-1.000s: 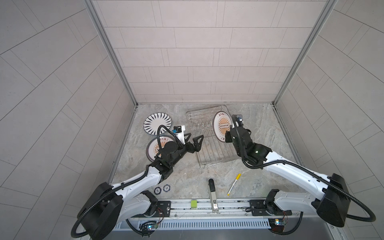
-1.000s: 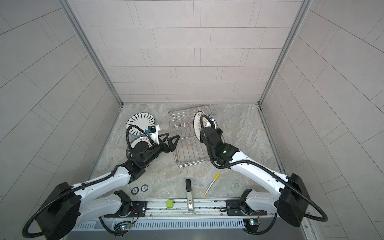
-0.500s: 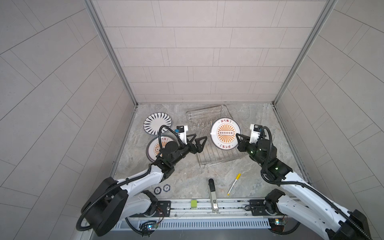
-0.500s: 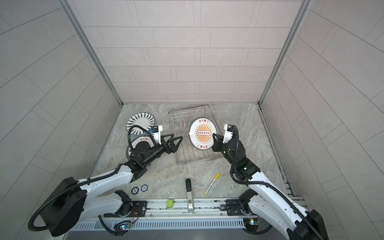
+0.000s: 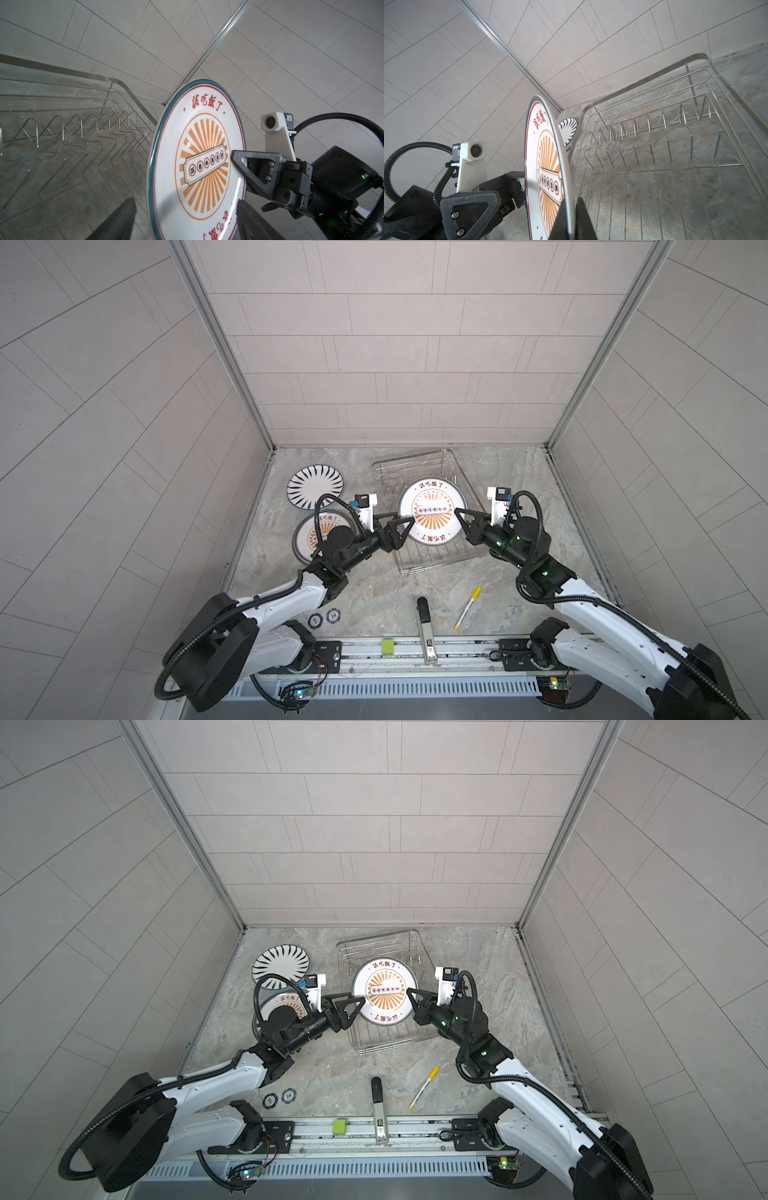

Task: Unload the plates from the dish rack
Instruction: 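Grasp the lifted plate's rim with the left gripper while the right holds it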

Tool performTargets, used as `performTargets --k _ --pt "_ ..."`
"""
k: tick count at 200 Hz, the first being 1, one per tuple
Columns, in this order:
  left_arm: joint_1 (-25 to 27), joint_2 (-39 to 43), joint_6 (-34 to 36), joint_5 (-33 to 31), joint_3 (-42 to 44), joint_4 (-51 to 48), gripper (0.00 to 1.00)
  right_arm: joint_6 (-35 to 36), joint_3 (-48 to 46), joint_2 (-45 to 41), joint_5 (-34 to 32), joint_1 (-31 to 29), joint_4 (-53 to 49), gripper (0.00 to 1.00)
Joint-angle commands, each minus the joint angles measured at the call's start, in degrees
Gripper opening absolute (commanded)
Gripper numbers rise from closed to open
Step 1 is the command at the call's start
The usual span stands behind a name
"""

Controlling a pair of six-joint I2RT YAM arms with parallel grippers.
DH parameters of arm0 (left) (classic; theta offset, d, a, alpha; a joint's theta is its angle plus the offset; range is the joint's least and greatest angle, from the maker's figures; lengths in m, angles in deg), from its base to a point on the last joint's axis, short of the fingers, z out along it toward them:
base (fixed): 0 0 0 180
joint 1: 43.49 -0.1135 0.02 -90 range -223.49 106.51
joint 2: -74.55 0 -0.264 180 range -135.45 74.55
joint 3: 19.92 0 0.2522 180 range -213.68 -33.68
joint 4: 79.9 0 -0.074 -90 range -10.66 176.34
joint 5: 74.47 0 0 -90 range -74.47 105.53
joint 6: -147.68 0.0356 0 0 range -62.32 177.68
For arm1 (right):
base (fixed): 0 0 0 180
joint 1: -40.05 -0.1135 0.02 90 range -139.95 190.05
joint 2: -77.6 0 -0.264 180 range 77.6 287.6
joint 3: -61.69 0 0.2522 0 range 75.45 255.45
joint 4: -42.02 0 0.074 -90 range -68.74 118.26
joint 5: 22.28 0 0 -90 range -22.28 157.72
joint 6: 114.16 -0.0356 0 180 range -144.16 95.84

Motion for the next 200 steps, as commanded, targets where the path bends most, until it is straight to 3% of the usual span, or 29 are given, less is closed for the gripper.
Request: performTargets --k 1,32,51,66,79,130,200 --pt "0.2 2.0 -0.9 0.5 0.8 1.2 0.68 -1.0 0.1 0.2 1.6 0.1 6.7 0.00" --pt "0.2 3.2 -0.9 -1.8 2.0 1.3 0.48 -1.0 -0.6 1.4 1.8 -0.1 8.6 0.00" --pt "0.2 3.0 -2.4 -2.5 2.0 1.4 0.30 -1.1 -0.7 1.9 1.7 -0.3 8.8 0.00" --pt "0.2 2.8 -2.9 -2.8 2.0 1.5 0.27 -0.7 -0.6 2.3 1.7 -1.0 9.0 0.00" --pt "0.2 2.4 -3.3 -3.2 2.2 2.1 0.18 -0.4 -0.5 2.6 1.9 -1.6 9.2 0.00" --pt "0.2 1.5 -4.4 -3.7 2.9 4.7 0.18 0.7 -0.1 2.7 1.8 -3.9 9.3 0.00" --pt "0.2 1.9 -5.7 -3.9 3.3 4.9 0.02 3.6 1.6 3.5 0.9 -6.3 5.4 0.00"
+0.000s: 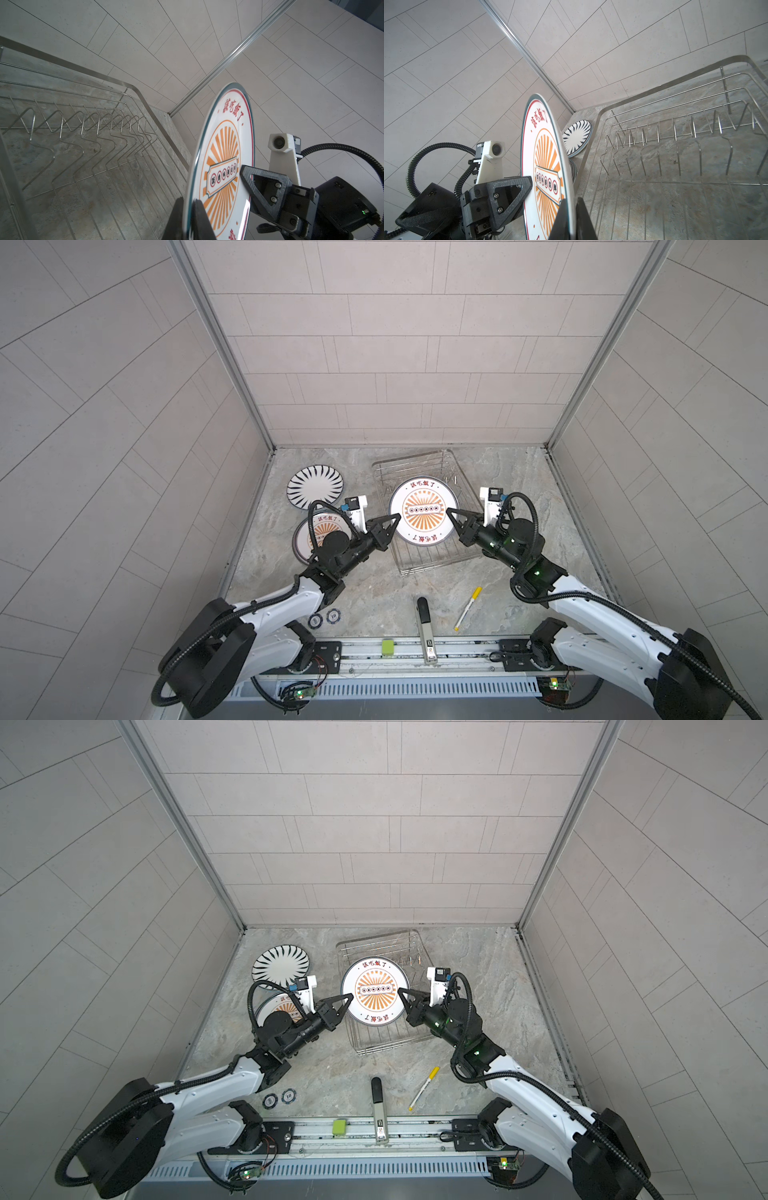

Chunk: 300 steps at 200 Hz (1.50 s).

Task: Unload the plates from the dish rack
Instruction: 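Grasp the lifted plate's rim with the left gripper while the right holds it, then carry the plate onto the sunburst stack with the left gripper while the right withdraws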

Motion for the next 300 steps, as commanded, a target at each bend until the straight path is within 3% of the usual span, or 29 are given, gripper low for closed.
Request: performTargets --k 1,14,73,83,95,106,142,165,205,214,242,284,300 --pt "0.6 0.5 1.2 0.9 0.4 2.2 0.01 2.8 2.0 0.3 1.5 -2.2 -1.5 0.00" --pt "0.6 0.4 0.6 0.7 0.6 2.8 0.00 3.9 2.4 0.6 0.9 -3.2 -2.2 0.01" --pt "-1.4 1.5 -1.8 -3.8 2.4 2.9 0.00 6.4 3.9 0.8 -3.8 -5.3 -7.4 0.28" --pt "-2.1 1.4 -2.7 -3.4 2.4 4.1 0.00 6.5 4.0 0.9 -4.6 -5.3 -8.1 0.36" --pt "-3.0 1.0 -3.9 -2.3 2.4 5.1 0.00 6.5 4.1 1.2 -5.3 -5.3 -8.7 0.55" --pt "-3.7 0.4 -5.1 -1.2 2.4 6.3 0.00 6.7 4.3 1.4 -5.4 -5.3 -8.9 0.66" --pt "-5.9 -1.9 -8.0 0.4 4.6 10.6 0.00 8.0 6.2 2.7 -10.3 -6.8 -13.2 0.75" --pt "-6.2 -1.4 -7.3 -4.2 5.1 7.5 0.00 8.8 6.8 3.4 -14.6 -8.5 -14.6 0.87" --pt "-9.6 -0.8 -10.5 -5.5 6.3 7.3 0.00 13.7 11.2 5.6 -22.0 -13.7 -19.9 0.92" --pt "-10.6 -0.6 -11.1 -5.2 6.8 7.8 0.00 16.0 12.0 6.5 -22.9 -15.4 -20.4 0.99" --pt "-13.0 1.4 -12.1 -8.1 9.3 8.2 0.00 23.0 14.9 9.8 -28.1 -22.0 -21.7 0.99" --pt "-16.5 5.5 -13.7 -11.9 11.5 3.6 0.00 26.0 19.4 15.9 -28.1 -25.3 -22.0 0.99" --pt "-17.6 7.5 -15.0 -12.6 12.7 2.4 0.00 26.2 21.0 17.6 -32.8 -26.4 -22.0 0.99"
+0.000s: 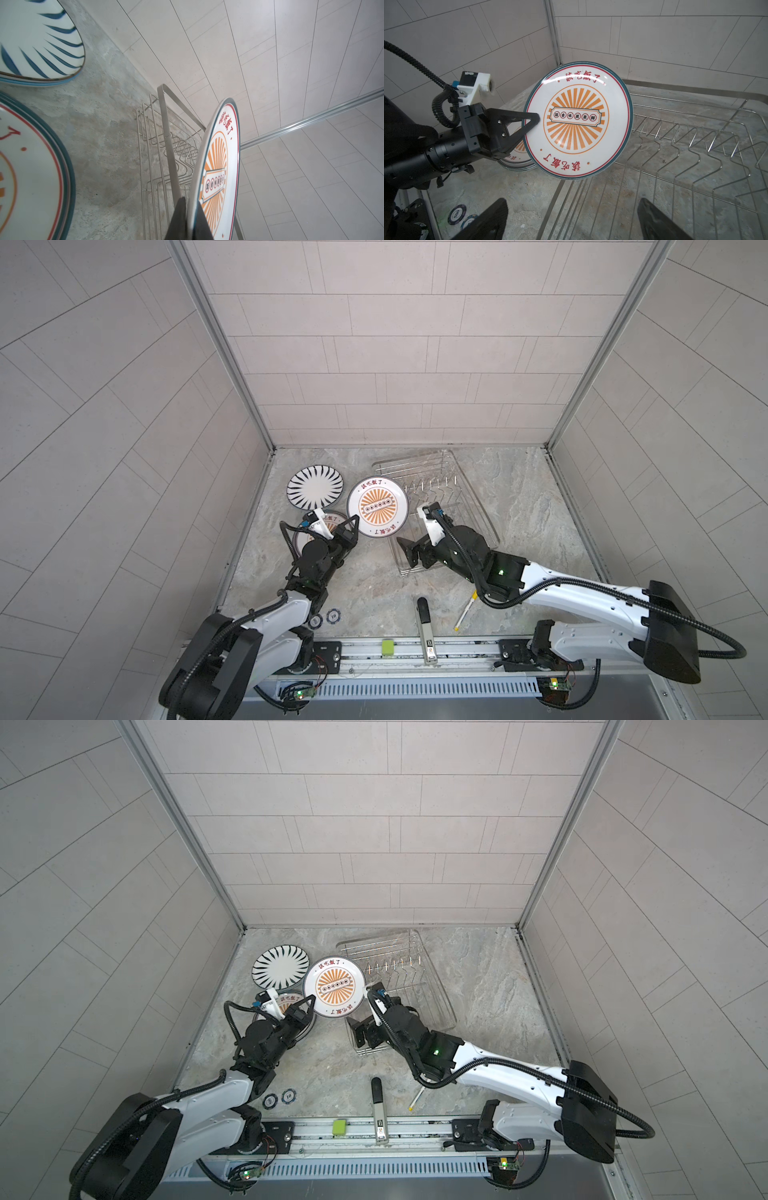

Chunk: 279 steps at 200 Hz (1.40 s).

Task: Unload the plates from the dish rack
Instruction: 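Carry the plate onto the sunburst stack with the left gripper while the right withdraws, then lower the plate flat onto the sunburst stack and open the left gripper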

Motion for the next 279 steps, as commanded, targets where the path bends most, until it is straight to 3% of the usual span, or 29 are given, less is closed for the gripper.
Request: performTargets --k 1,32,54,85,115,156,205,279 --pt "-1.6 3.4 -3.0 -2.5 1.2 1.0 0.00 2.7 2.5 1.9 -6.3 -1.3 -0.7 0.99" --pt "-3.6 8.2 -5.7 -4.3 2.3 -5.4 0.00 2.7 4.6 5.5 -3.1 -2.2 0.9 0.98" --pt "-4.4 12.7 -7.1 -6.7 2.9 -11.6 0.00 3.3 8.8 9.6 -5.5 -3.9 -1.4 0.96" --pt "-4.9 23.9 -8.0 -13.5 2.4 -28.8 0.00 3.5 13.9 15.3 -6.6 -5.3 -3.0 0.96" --pt "-5.6 33.6 -9.5 -15.1 1.8 -41.2 0.00 2.5 18.8 20.7 -6.5 -5.5 -4.4 0.96" --pt "-5.7 39.8 -13.1 -20.4 -1.7 -58.1 0.00 1.7 24.4 26.5 -4.2 -5.6 -5.5 0.96" --pt "-5.8 39.6 -18.9 -25.1 -0.8 -61.4 0.00 1.6 27.6 30.1 -1.4 -5.7 -6.4 0.96" --pt "-5.9 34.9 -21.5 -26.4 -1.4 -61.6 0.00 1.6 30.0 32.6 -1.9 -5.7 -8.8 0.96"
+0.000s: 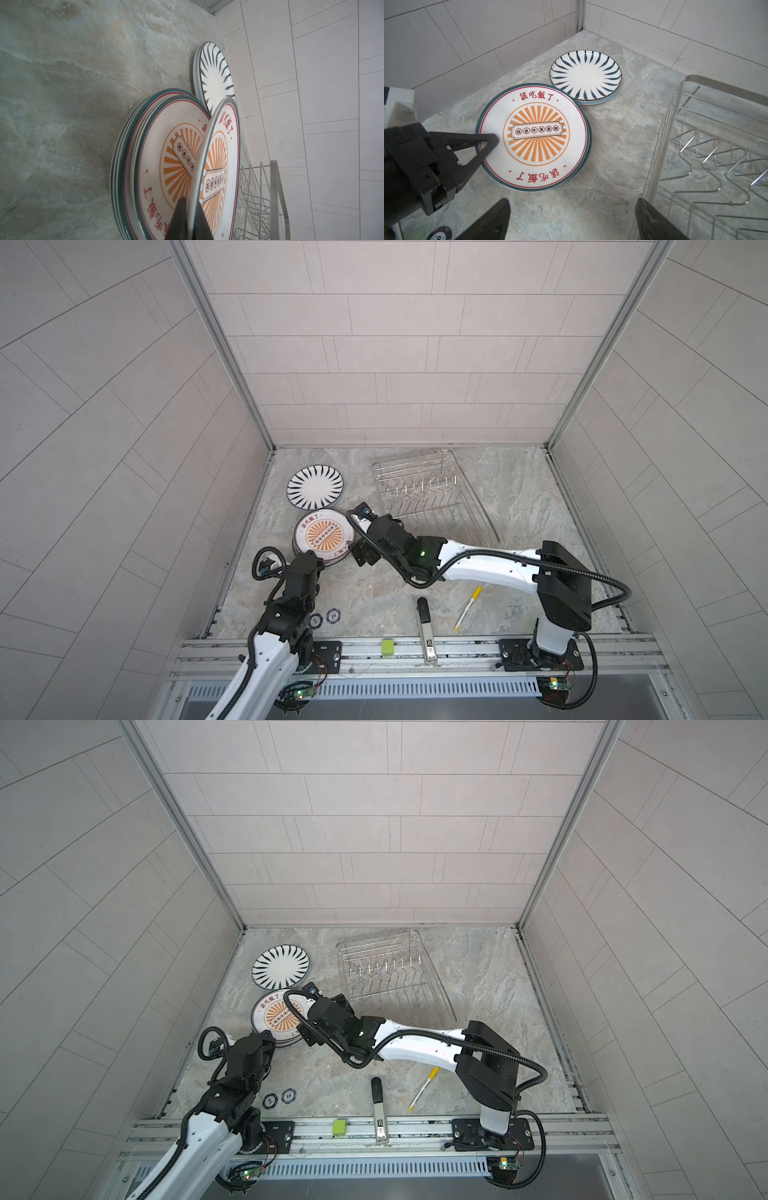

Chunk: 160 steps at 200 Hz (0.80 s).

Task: Unload the plates from the dish rack
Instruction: 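Lower the plate flat onto the sunburst stack and open the left gripper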

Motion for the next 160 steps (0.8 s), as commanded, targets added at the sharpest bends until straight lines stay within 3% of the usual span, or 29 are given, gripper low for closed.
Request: performTargets --k 1,73,113,143,160 --pt "-0.5 -1.4 -2.2 -2.5 -2.1 1.4 0.00 -0.6 1.2 0.6 -0.4 -0.3 -1.3 0.96" --pt "-0.4 -7.4 -2.3 -2.1 -3.6 1.9 0.00 -0.4 1.4 0.4 -2.6 -0.3 -3.8 0.95" --pt "-0.5 -6.0 -3.0 -3.7 -3.2 0.0 0.07 -0.3 1.4 0.5 -2.7 -0.3 -4.1 0.95" --pt "-0.7 -5.5 -2.4 -3.6 -2.9 -0.1 0.22 -0.2 1.4 0.3 -3.3 -0.3 -4.5 0.95" --pt "-0.9 -6.4 -2.0 -2.8 -2.6 1.6 0.23 -0.2 1.2 0.0 -3.5 -0.3 -4.5 0.95"
